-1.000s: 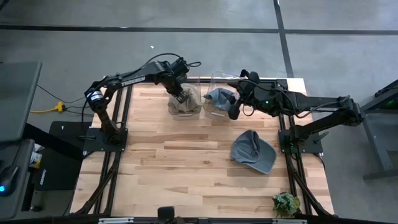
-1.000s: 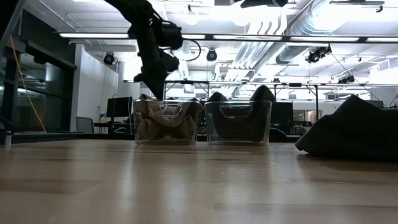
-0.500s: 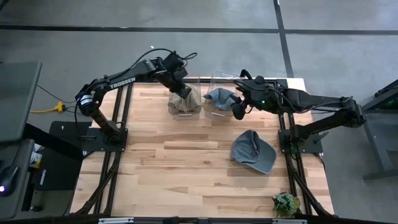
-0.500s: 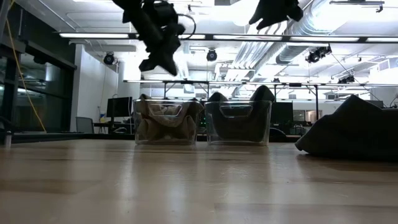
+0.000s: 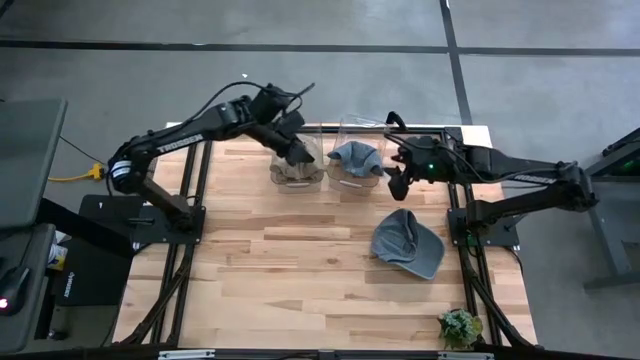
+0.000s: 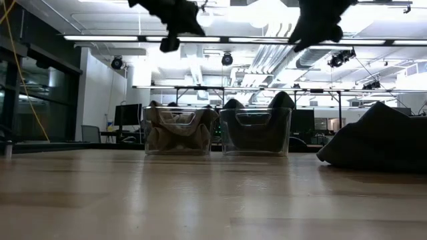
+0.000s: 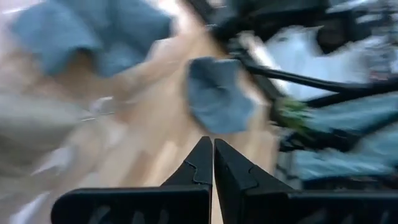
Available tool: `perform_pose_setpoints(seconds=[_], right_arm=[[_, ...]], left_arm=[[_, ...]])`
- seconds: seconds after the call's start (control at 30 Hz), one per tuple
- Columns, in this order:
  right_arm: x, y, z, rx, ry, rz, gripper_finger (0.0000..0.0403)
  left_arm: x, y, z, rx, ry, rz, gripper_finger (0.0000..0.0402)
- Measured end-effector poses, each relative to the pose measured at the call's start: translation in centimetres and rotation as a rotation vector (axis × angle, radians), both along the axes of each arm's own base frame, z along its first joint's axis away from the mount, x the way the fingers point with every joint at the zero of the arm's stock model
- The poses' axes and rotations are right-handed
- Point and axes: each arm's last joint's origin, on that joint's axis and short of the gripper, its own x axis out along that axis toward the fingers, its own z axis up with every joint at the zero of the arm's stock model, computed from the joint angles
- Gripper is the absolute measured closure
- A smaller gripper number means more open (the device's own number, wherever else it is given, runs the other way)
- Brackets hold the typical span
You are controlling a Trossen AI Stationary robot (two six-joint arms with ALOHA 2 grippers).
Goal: Pick & Place hat
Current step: Put the blue cap into the right transparent bin
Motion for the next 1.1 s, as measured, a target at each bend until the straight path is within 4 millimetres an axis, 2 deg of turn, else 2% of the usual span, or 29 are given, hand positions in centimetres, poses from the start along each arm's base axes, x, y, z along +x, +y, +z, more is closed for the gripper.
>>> perform_pose_setpoints(seconds=[0.13,0.27,0.43,0.6,0.8,0.93,1.1], right_arm=[[-1.3,0.4,-1.5,0.065,-0.029,0.013,0.0206],[-2.8,0.6,-2.5,0.086,-0.041,0.016,0.0206],[-4.3,1.0,-2.7,0.111,-0.074,0.06,0.0206],[-6.1,1.4,-2.7,0.17,-0.003,0.08,0.0206],[-7.2,1.9,-3.4,0.278,0.089,0.122,0.0206],[-6.8,2.3,-3.6,0.339,0.108,0.196,0.0206],[-6.2,3.2,-4.0,0.369,0.163,0.325,0.0206]], left_arm=[[-1.2,-0.9,1.6,-0.037,-0.065,-0.035,0.0402],[-1.2,-2.0,2.1,-0.023,-0.066,-0.03,0.0402],[-0.6,-4.3,2.3,-0.031,-0.083,-0.059,0.0402],[0.1,-6.9,0.6,-0.076,-0.178,-0.073,0.0402],[-1.1,-9.2,-3.0,-0.175,-0.314,0.041,0.0402],[-1.9,-10.9,-5.3,-0.269,-0.409,0.086,0.0402],[-2.0,-12.9,-7.7,-0.319,-0.378,0.099,0.0402]])
